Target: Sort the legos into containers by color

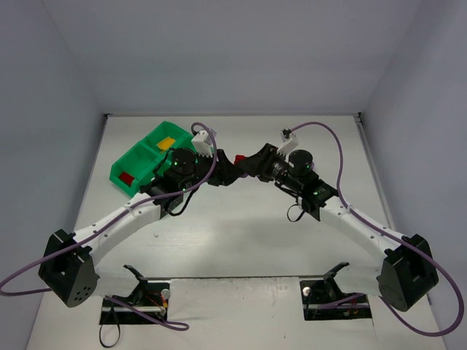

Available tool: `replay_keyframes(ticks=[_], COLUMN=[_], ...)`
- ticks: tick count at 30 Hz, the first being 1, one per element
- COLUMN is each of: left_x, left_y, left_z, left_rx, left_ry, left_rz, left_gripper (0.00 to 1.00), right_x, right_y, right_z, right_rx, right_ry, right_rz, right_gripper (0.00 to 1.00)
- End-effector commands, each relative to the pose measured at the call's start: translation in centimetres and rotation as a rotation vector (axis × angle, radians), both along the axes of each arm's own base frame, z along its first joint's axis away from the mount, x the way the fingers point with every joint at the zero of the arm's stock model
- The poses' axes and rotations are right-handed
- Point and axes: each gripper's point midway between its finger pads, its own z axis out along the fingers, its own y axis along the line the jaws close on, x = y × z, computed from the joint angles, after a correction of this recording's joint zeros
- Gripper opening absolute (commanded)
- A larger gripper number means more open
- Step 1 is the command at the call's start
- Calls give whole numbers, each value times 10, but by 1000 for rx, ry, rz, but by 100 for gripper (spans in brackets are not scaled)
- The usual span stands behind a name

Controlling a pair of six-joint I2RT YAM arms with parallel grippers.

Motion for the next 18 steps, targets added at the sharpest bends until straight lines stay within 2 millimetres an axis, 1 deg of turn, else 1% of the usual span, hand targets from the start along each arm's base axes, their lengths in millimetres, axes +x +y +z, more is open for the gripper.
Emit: replay_keyframes(ticks=[1, 3, 5, 6, 7, 8, 12, 13, 14, 17, 18], left_x=[5, 5, 5, 5, 5, 4, 4, 4, 4, 4, 5], left_y=[2, 2, 2, 2, 1, 0, -3, -5, -6, -7, -7], left_z=[77, 75, 75, 76, 75, 75, 72, 71, 69, 68, 66], left_rx=[-157, -153, -153, -156, -156, -162, -159, -159, -157, -157, -153], left_ry=[-199, -197, -196, -198, -193, -189, -176, -169, -163, -157, -154], left_rz=[31, 31, 30, 30, 27, 20, 9, 0, -3, -7, -7], left_gripper=[47, 46, 42, 38, 31, 30, 31, 36, 39, 46, 46], right_x=[-4, -5, -4, -4, -3, -4, -4, -4, -4, -4, -4], right_y=[9, 10, 10, 10, 11, 12, 13, 13, 13, 14, 14], right_z=[17, 16, 16, 14, 14, 13, 16, 16, 17, 19, 17], right_rx=[37, 34, 34, 31, 31, 30, 34, 34, 33, 34, 33], right_ry=[-44, -42, -43, -39, -39, -35, -43, -45, -47, -51, -48], right_rz=[31, 32, 30, 30, 30, 33, 36, 38, 38, 41, 43], right_gripper=[0, 0, 0, 0, 0, 0, 0, 0, 0, 0, 0])
